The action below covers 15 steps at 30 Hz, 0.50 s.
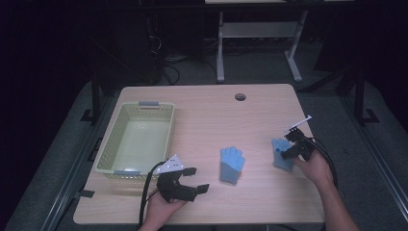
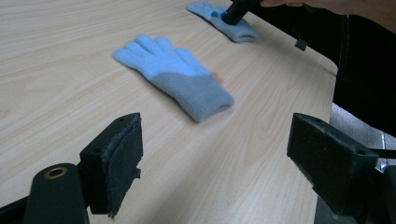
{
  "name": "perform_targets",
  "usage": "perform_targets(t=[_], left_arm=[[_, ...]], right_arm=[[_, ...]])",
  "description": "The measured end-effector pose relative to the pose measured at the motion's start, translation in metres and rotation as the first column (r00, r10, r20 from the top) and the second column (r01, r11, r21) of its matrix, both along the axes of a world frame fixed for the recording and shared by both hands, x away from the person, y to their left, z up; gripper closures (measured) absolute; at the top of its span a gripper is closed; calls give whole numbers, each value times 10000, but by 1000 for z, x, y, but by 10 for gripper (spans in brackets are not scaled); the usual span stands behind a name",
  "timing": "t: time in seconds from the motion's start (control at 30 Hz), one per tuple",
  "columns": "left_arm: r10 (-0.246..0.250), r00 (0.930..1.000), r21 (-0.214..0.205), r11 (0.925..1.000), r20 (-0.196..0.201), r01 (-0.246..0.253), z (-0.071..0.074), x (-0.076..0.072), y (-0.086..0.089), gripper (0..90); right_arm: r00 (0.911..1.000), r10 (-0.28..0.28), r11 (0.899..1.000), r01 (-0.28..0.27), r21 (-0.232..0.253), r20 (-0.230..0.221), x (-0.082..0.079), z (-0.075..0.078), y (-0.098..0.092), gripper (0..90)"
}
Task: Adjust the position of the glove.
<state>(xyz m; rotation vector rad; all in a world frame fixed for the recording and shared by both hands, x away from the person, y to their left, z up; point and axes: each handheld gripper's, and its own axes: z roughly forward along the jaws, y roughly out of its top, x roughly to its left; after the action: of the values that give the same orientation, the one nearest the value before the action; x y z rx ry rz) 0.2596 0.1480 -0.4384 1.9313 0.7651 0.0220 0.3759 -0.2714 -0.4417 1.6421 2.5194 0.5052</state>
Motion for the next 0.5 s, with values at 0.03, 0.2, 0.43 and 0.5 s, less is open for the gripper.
perform_targets(t=[0.03, 0.2, 0.43, 0.5], left_arm=[[32, 10000, -10, 10000, 2, -32, 0, 0, 0, 180], [99, 9999, -96, 9999, -95, -100, -1, 2, 2, 180], [69, 9998, 25, 10000, 175, -69, 2, -2, -1, 180], [58, 9998, 57, 10000, 186, -59, 2, -3, -2, 179]], right_arm=[[10000, 8, 10000, -8, 46, 2, 0, 0, 0, 814], [10000, 34, 9995, -34, 311, -9, -5, 6, -2, 822], [9982, 60, 9980, -97, 619, 595, -14, 18, 0, 823], [9978, 93, 9974, -139, 703, 663, -17, 22, 1, 823]])
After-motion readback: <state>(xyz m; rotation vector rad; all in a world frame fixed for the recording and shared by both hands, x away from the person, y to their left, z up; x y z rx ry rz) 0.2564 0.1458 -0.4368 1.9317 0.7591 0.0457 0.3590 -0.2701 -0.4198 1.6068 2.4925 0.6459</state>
